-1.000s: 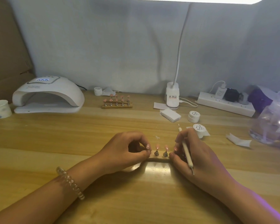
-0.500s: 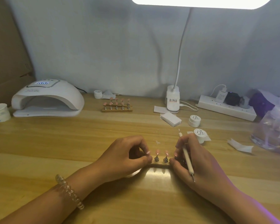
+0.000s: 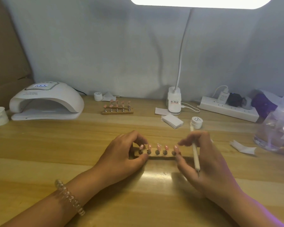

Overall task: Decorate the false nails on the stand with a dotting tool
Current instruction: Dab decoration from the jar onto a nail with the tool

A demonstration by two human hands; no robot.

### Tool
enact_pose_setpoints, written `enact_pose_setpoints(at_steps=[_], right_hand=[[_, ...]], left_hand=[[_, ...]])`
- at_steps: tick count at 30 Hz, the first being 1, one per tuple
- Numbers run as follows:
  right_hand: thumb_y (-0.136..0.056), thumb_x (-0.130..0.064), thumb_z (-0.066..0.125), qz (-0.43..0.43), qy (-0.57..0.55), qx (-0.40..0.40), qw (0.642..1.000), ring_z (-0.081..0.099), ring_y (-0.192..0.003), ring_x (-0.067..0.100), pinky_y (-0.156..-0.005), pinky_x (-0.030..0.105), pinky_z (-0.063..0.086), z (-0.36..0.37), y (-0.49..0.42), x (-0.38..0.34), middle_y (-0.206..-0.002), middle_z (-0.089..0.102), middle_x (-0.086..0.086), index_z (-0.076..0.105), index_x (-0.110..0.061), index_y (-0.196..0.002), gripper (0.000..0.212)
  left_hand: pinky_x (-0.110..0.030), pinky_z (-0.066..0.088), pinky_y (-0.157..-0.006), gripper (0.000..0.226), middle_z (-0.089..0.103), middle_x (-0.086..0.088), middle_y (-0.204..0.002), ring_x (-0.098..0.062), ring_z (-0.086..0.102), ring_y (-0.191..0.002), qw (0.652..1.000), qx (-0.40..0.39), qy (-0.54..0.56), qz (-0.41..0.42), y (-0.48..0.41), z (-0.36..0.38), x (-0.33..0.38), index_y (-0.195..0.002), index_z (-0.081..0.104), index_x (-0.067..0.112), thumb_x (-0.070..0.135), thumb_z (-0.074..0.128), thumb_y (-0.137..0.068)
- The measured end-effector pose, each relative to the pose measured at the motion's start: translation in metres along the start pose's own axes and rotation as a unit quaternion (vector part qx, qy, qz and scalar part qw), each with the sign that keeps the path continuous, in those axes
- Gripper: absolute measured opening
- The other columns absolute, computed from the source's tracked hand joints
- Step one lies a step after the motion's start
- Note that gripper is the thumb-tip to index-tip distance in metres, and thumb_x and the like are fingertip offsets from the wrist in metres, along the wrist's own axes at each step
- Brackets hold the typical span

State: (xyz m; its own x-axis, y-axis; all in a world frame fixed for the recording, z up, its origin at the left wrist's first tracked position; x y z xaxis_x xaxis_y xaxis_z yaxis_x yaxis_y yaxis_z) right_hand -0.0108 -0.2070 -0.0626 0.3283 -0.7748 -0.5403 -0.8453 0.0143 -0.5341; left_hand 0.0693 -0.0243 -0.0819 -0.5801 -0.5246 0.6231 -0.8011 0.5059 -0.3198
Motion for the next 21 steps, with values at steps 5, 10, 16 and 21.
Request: enact_pose_setpoints(at_steps=[5, 10, 16, 21], right_hand=[[-0.083, -0.020, 0.069, 0.056, 0.080, 0.095, 0.991, 0.059, -0.097, 0.023, -0.082, 0.044, 0.047, -0.028, -0.005, 0.024, -0.107, 0.062, 0.001, 0.044, -0.020, -0.112, 0.038], [-0.091, -0.028, 0.068, 0.122, 0.132, 0.054, 0.982, 0.060, -0.095, 0.032, -0.080, 0.045, 0.046, -0.026, -0.006, 0.052, -0.103, 0.064, 0.001, 0.049, -0.017, -0.110, 0.030], [-0.086, -0.024, 0.073, 0.126, 0.132, 0.070, 0.981, 0.057, -0.093, 0.028, -0.076, 0.040, 0.043, -0.028, -0.009, 0.054, -0.101, 0.059, -0.002, 0.048, -0.014, -0.108, 0.034], [-0.088, -0.028, 0.070, 0.133, 0.120, 0.065, 0.982, 0.059, -0.089, 0.031, -0.069, 0.037, 0.040, -0.027, -0.008, 0.053, -0.101, 0.063, 0.002, 0.048, -0.013, -0.108, 0.033]], left_hand=[[-0.021, 0.045, -0.071, 0.025, 0.059, 0.022, -0.100, -0.003, 0.054, -0.087, 0.999, 0.016, -0.016, -0.028, 0.000, -0.001, -0.006, -0.104, 0.058, 0.036, 0.034, 0.073, -0.084], [-0.013, 0.036, -0.065, 0.028, 0.057, 0.025, -0.096, 0.003, 0.053, -0.080, 0.997, 0.042, -0.057, -0.043, -0.001, -0.003, -0.012, -0.104, 0.055, 0.035, 0.041, 0.072, -0.083], [-0.009, 0.035, -0.065, 0.032, 0.056, 0.024, -0.096, 0.008, 0.052, -0.079, 0.992, 0.064, -0.099, -0.043, -0.010, -0.011, -0.015, -0.108, 0.050, 0.033, 0.039, 0.073, -0.085], [-0.026, 0.048, -0.081, 0.041, 0.057, 0.017, -0.112, 0.000, 0.056, -0.090, 0.992, 0.067, -0.089, -0.054, -0.009, -0.012, -0.015, -0.118, 0.049, 0.027, 0.033, 0.073, -0.086]])
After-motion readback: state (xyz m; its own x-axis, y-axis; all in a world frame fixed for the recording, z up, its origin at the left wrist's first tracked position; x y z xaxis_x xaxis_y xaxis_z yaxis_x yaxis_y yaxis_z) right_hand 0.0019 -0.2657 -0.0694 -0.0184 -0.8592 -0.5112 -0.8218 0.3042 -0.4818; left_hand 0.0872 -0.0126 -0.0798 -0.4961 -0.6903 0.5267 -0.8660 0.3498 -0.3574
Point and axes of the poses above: each hand's wrist, its own y-axis away from the middle knuckle, its own z-axis out of the palm, x = y × z, the point moved 8 cm from there along -y, towards the middle knuckle
